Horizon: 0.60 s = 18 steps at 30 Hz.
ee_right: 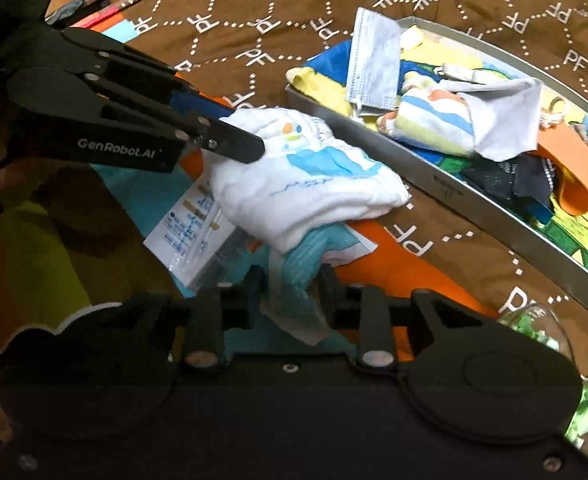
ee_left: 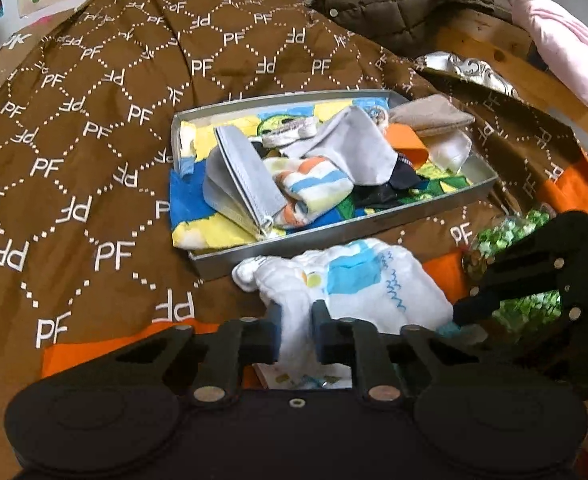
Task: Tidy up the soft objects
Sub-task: 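Grasp the white towel with the left tool while the right tool grasps the light-blue striped cloth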
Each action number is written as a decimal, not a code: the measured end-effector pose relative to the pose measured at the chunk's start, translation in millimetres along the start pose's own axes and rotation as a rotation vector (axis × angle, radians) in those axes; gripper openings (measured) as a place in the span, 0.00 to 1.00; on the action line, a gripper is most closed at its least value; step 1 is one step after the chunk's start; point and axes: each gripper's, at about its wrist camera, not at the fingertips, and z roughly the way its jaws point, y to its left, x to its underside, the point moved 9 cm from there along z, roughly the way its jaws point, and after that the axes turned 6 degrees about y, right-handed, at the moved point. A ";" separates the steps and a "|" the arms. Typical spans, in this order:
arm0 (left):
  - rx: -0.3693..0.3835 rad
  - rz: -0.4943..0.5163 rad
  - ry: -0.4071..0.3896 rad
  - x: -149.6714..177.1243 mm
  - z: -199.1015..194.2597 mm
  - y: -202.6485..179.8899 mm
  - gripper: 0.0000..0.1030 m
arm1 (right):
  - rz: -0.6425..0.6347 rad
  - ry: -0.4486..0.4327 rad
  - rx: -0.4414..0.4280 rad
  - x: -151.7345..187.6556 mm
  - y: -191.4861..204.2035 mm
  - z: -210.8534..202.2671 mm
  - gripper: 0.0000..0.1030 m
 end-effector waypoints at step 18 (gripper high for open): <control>0.013 -0.066 -0.178 -58.9 -36.1 -18.1 0.07 | -0.025 -0.172 0.107 2.8 -20.9 -88.4 0.14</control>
